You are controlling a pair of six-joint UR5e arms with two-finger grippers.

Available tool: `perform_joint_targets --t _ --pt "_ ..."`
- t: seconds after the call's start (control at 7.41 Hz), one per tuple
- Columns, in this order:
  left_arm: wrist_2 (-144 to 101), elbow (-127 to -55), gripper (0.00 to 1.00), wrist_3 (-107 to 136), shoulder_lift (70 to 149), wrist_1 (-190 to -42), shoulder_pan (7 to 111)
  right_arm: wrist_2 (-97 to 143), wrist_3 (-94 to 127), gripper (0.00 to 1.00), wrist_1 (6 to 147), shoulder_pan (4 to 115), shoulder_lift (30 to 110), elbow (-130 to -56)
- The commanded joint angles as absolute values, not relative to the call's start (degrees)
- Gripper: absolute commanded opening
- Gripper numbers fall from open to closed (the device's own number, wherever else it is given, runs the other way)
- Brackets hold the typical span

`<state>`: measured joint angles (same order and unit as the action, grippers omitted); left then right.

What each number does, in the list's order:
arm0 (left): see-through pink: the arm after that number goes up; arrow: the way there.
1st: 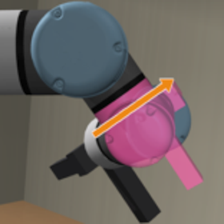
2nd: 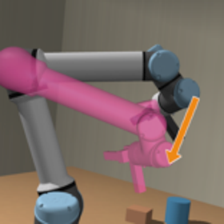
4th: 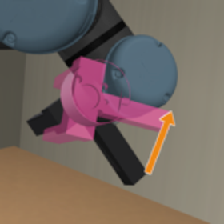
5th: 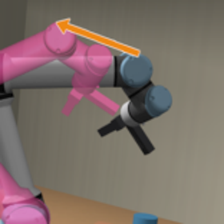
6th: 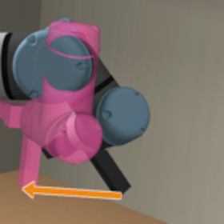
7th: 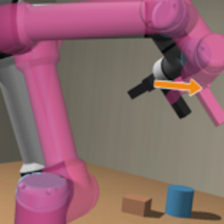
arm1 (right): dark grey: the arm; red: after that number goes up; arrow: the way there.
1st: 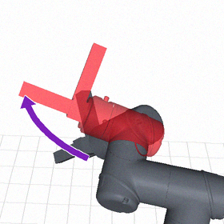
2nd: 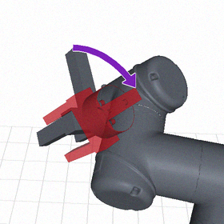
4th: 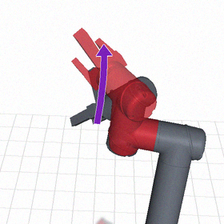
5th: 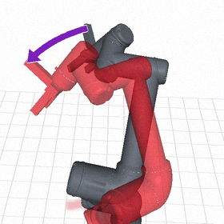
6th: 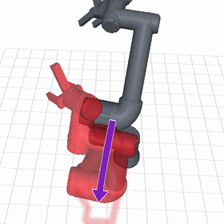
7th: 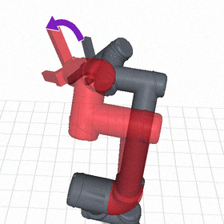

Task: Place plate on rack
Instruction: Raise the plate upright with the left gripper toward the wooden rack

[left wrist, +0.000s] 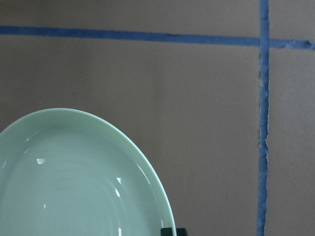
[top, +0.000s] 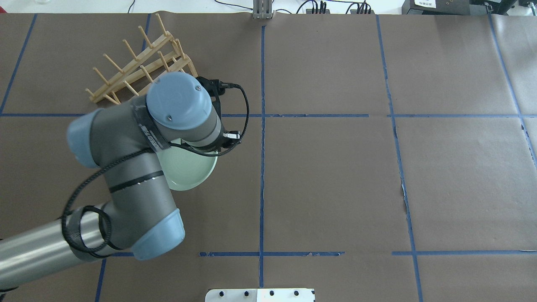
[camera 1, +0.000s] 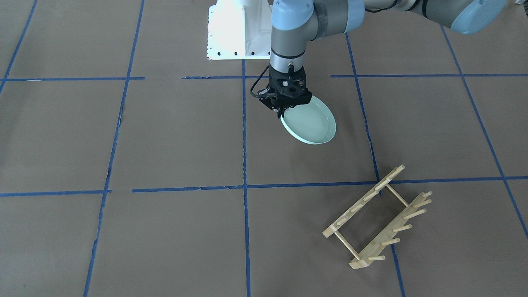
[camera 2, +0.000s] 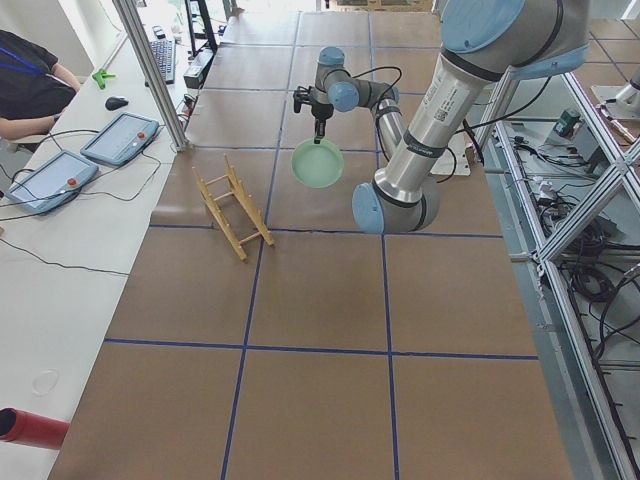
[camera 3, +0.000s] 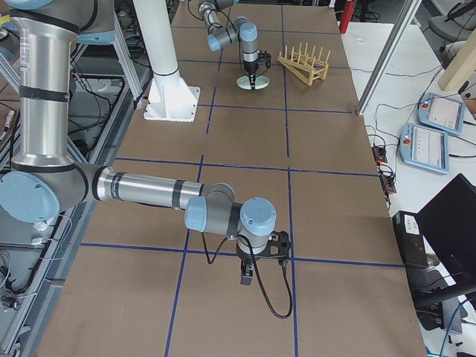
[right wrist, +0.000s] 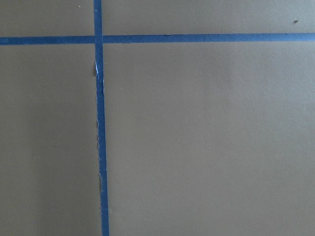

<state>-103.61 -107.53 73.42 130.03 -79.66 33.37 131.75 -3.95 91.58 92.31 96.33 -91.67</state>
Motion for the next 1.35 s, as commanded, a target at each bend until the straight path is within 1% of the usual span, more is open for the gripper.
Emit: perform_joint_targets --t 0.0,0.13,0.27,0.54,0.81,0.94,1.08,1.21 --pt "-115.33 -114.59 0.00 73.39 130.17 -77.69 47.82 131.75 -3.96 1.00 91.58 92.29 96.33 -91.67" --pt "-120.10 -114.87 0.00 73.39 129.99 -81.70 54.25 131.75 -3.96 1.00 91.58 92.29 96.33 -91.67" --pt "-124.67 -114.26 0.00 73.48 128.69 -88.70 60.49 131.75 -3.96 1.00 91.58 92.29 96.33 -91.67" --pt "-130.14 -113.73 0.00 74.18 121.76 -104.76 68.08 131.75 -3.96 1.00 91.58 92.29 96.33 -91.67" --pt "-130.69 -112.69 0.00 85.53 115.52 -123.91 68.91 131.75 -3.96 1.00 91.58 92.29 96.33 -91.67" --pt "-130.26 -110.59 0.00 93.17 112.10 -136.98 68.91 131.75 -3.96 1.00 91.58 92.29 96.33 -91.67" --pt "-129.99 -105.95 0.00 101.78 110.06 -152.34 68.82 131.75 -3.96 1.00 91.58 92.29 96.33 -91.67" --pt "-128.42 -100.69 0.00 108.30 109.87 -164.93 68.73 131.75 -3.96 1.00 91.58 92.29 96.33 -91.67"
